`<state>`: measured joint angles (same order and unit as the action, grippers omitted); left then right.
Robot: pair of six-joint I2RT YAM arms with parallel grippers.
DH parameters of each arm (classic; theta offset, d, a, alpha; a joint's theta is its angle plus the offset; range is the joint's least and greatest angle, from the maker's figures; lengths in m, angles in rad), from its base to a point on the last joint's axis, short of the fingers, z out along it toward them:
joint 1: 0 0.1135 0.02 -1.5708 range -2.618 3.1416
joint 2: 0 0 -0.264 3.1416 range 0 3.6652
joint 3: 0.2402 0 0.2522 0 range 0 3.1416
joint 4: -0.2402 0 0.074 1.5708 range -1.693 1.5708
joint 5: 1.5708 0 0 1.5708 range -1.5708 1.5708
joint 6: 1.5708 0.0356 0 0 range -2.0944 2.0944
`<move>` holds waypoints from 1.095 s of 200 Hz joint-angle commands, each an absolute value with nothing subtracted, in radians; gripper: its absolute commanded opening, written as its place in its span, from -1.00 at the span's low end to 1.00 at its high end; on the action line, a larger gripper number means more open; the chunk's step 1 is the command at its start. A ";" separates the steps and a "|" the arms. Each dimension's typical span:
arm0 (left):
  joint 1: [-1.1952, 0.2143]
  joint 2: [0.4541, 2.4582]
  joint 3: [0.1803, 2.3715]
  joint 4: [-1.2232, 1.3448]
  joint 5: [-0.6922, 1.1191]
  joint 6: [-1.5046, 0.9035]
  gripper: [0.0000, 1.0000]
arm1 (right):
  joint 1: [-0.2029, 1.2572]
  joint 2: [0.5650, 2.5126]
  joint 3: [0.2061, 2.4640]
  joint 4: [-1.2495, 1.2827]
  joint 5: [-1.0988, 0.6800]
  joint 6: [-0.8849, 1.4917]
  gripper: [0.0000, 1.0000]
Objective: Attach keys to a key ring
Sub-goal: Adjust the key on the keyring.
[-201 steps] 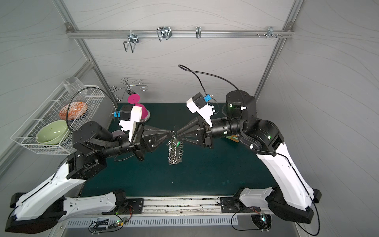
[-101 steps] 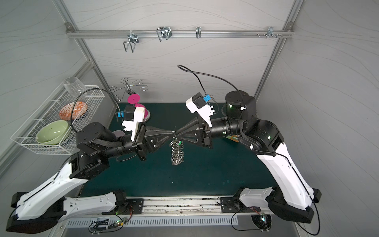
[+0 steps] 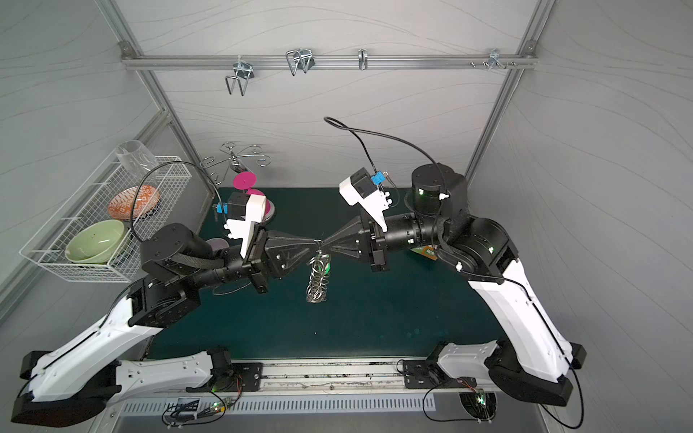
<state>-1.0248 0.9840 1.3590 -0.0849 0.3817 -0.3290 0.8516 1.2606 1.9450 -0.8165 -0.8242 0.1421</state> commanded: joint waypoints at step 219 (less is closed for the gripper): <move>-1.026 0.895 1.491 -0.359 0.268 -0.234 -0.02 | 0.724 1.346 2.138 -1.077 -1.063 0.074 -1.00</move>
